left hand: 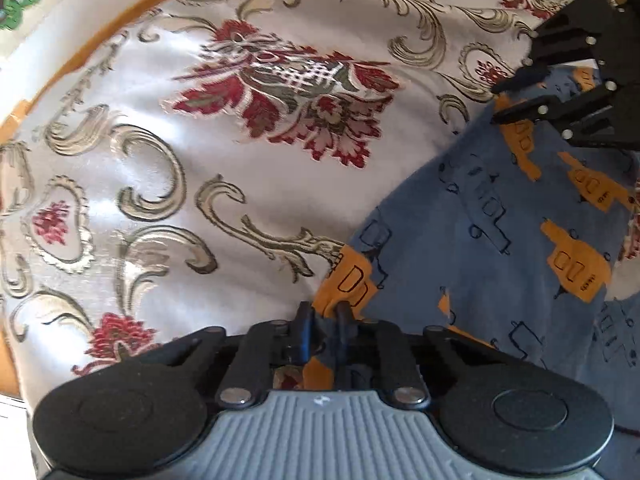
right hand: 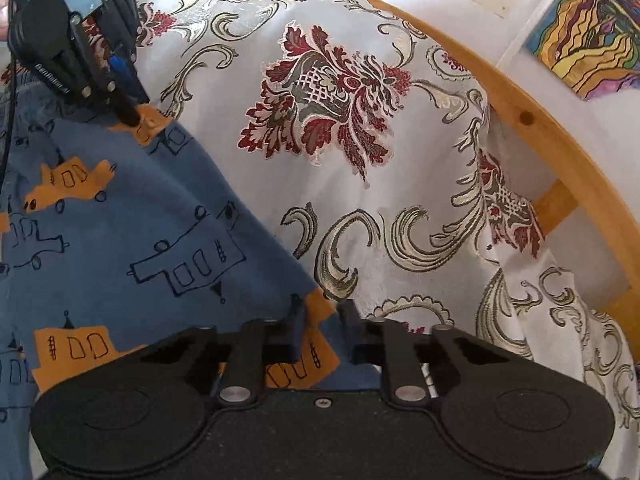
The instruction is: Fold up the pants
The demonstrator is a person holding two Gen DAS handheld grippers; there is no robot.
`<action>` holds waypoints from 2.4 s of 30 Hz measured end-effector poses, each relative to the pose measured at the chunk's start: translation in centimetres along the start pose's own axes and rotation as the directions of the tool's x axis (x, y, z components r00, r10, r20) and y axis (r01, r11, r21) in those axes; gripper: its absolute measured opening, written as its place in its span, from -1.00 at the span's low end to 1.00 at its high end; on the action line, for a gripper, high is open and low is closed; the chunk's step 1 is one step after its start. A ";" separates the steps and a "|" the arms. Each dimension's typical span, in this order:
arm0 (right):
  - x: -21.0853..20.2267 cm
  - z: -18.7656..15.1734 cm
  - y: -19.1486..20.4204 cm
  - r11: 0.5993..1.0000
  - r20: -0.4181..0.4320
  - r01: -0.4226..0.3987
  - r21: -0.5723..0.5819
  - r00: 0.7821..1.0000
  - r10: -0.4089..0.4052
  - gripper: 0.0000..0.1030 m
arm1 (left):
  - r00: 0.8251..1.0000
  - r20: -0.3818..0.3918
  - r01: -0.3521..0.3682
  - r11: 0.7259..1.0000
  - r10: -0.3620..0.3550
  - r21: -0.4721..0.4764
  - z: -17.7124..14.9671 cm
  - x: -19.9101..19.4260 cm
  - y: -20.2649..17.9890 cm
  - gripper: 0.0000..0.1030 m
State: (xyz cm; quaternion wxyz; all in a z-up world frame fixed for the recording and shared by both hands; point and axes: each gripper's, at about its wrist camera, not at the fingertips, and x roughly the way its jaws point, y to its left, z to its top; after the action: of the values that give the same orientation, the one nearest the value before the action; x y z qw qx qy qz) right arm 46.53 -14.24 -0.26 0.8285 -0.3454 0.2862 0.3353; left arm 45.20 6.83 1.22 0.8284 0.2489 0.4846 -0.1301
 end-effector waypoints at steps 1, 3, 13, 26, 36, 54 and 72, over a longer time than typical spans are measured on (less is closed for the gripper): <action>-0.2 0.0 0.1 1.000 0.002 0.004 0.003 1.000 -0.004 -0.73 | 1.000 0.007 -0.014 1.000 0.014 0.005 -0.1 -0.2 -0.2 -0.73; -0.7 -0.2 0.2 1.000 0.007 0.013 0.017 1.000 -0.013 -0.81 | 0.999 0.015 -0.029 1.000 0.029 0.007 -0.1 -0.4 -0.4 -0.73; -2.0 -0.5 1.3 0.999 0.015 0.045 0.003 0.999 -0.045 -0.91 | 0.999 0.046 -0.005 0.996 0.009 -0.094 0.1 -0.8 1.7 -0.02; -1.9 -1.0 1.7 0.997 0.003 0.083 -0.007 0.997 -0.083 -1.00 | 0.994 -0.005 0.109 0.968 -0.113 -0.226 0.1 0.5 3.5 -0.94; -4.6 -1.5 3.4 0.992 0.029 0.129 -0.003 0.991 -0.129 -1.00 | 0.991 0.134 0.005 0.986 0.018 -0.167 -0.4 -3.6 1.3 -0.99; -18.5 -6.4 13.9 0.977 0.183 0.207 -0.041 0.963 -0.197 -1.00 | 0.896 0.425 -0.127 0.991 0.127 -0.028 -10.0 -14.8 -6.2 -0.99; -19.3 -11.1 28.5 0.978 0.099 0.191 -0.079 0.978 -0.183 -1.00 | 0.927 0.335 -0.250 0.941 0.165 0.227 -21.2 -12.1 -13.9 -0.99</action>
State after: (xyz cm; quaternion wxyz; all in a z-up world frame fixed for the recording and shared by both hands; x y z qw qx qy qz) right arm 10.52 -14.33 -4.08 0.8526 -0.3913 0.1992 0.2834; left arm 17.15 6.21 -0.88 0.8627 0.3841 0.2966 -0.1423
